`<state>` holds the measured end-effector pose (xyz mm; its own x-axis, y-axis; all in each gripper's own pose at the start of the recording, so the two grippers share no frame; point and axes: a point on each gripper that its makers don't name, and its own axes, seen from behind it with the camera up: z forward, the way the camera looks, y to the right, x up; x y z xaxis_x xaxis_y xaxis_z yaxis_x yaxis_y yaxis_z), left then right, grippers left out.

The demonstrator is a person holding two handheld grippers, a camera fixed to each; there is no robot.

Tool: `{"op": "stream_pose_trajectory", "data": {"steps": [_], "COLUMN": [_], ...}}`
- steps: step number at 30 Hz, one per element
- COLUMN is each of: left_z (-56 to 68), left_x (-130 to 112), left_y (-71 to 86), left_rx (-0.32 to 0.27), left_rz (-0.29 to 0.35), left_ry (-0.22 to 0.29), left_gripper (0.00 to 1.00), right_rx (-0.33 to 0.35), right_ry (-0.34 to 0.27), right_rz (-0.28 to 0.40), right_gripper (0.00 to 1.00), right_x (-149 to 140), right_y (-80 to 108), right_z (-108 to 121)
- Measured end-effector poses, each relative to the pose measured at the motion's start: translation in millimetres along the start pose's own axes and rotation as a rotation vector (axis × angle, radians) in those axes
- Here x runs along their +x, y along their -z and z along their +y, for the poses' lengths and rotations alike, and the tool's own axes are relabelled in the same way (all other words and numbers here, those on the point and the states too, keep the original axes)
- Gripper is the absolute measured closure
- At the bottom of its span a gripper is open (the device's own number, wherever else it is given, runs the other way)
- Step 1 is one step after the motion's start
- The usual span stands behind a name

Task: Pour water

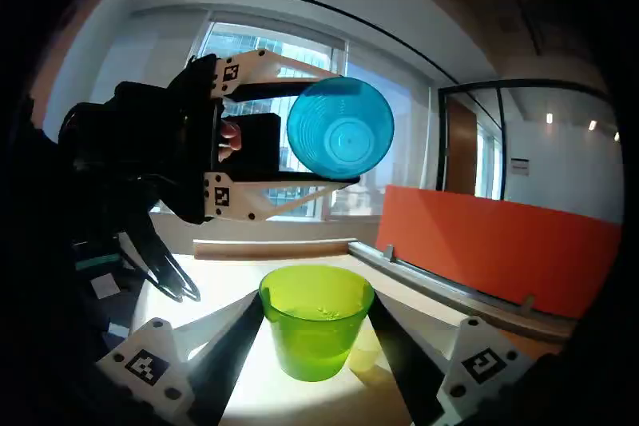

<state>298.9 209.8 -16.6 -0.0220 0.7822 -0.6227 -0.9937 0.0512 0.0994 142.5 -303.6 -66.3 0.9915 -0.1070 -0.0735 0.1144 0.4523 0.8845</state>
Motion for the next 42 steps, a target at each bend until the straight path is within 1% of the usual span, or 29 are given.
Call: {"op": "stream_pose_trajectory", "data": {"steps": [5, 8, 11, 15, 18, 24, 27, 34, 42], "left_z": [-0.3, 3.0, 7.7, 12.4, 12.4, 13.0, 12.4, 9.6, 14.2], "left_x": [-3.8, -6.3, -6.4, -6.5, -8.7, -13.7, -16.2, -22.0, -32.9], "left_y": [0.4, 0.5, -0.3, -2.5, -3.6, -1.8, -1.1, -1.2, -0.1], "left_rx": [0.001, -0.007, -0.016, -0.026, -0.027, -0.029, -0.030, -0.031, -0.045], "left_rz": [-0.005, -0.009, -0.005, 0.003, 0.004, 0.001, -0.002, 0.013, 0.007], "left_ry": [0.076, 0.140, 0.223, 0.353, 0.446, 0.605, 0.698, 0.940, 1.164], "left_gripper": [0.16, 0.16, 0.16, 0.16, 0.16, 0.16, 0.16, 0.16, 0.16], "right_rx": [-0.004, -0.007, -0.008, -0.009, -0.010, -0.012, -0.013, -0.014, -0.015], "right_ry": [0.000, 0.000, -0.001, -0.003, -0.006, -0.005, -0.005, -0.006, -0.001], "right_rz": [-0.001, 0.000, 0.002, 0.008, 0.009, 0.013, 0.015, 0.021, 0.024], "right_gripper": [0.09, 0.09, 0.09, 0.09, 0.09, 0.09, 0.09, 0.09, 0.09], "right_x": [-0.8, -0.4, 0.8, 2.1, 3.2, 6.5, 7.7, 10.1, 13.2], "right_y": [0.7, 1.0, 2.0, 3.1, 3.8, 4.9, 5.2, 6.5, 6.4], "right_z": [1.1, 2.6, 3.6, 3.7, 3.8, 4.9, 5.6, 4.8, 4.6]}}
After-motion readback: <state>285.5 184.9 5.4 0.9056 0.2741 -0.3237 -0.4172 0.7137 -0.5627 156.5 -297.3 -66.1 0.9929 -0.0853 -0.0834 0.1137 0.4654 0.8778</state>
